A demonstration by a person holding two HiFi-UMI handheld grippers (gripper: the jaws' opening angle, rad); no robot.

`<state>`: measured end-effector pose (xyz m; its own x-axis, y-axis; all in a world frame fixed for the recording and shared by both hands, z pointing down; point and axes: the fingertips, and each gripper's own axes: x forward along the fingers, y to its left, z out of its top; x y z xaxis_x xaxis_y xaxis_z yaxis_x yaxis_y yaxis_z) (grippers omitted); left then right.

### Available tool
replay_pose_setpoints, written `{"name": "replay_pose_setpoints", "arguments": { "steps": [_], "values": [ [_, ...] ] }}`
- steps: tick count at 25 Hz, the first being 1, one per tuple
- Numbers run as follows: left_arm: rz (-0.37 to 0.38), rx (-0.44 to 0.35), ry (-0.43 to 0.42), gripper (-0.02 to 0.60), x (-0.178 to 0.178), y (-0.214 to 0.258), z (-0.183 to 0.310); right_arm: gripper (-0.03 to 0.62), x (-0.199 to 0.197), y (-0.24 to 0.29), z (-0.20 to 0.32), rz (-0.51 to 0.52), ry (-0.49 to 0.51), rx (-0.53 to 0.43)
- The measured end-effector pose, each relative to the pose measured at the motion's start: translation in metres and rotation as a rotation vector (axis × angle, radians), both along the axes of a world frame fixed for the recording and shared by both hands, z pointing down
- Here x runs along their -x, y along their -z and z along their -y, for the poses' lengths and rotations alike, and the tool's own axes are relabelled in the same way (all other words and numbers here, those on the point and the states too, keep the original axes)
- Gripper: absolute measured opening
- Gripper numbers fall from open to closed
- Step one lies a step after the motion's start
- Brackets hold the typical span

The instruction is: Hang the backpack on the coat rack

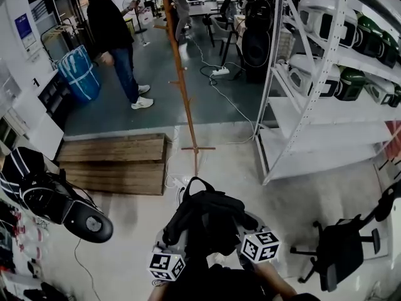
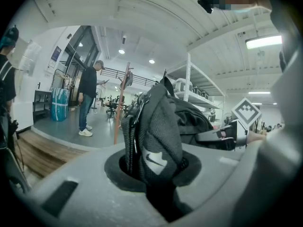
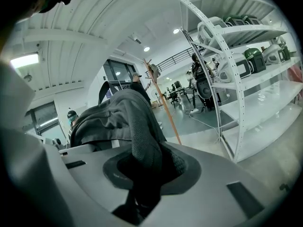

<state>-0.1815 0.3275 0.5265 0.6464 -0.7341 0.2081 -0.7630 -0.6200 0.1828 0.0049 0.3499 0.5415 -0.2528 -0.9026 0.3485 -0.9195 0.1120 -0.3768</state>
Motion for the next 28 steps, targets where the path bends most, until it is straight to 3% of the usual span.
{"name": "replay_pose_setpoints", "arguments": {
  "steps": [6, 13, 28],
  "values": [
    [-0.006, -0.004, 0.016, 0.086, -0.017, 0.002, 0.017, 0.081, -0.015, 0.004, 0.017, -0.005, -0.005, -0.008],
    [-0.011, 0.019, -0.028, 0.086, -0.038, -0.013, 0.059, 0.081, -0.034, -0.007, 0.051, -0.007, -0.038, 0.016],
    [-0.034, 0.049, -0.025, 0.086, -0.038, -0.015, 0.222, 0.081, -0.033, -0.008, 0.217, -0.023, -0.025, 0.046]
  ]
}}
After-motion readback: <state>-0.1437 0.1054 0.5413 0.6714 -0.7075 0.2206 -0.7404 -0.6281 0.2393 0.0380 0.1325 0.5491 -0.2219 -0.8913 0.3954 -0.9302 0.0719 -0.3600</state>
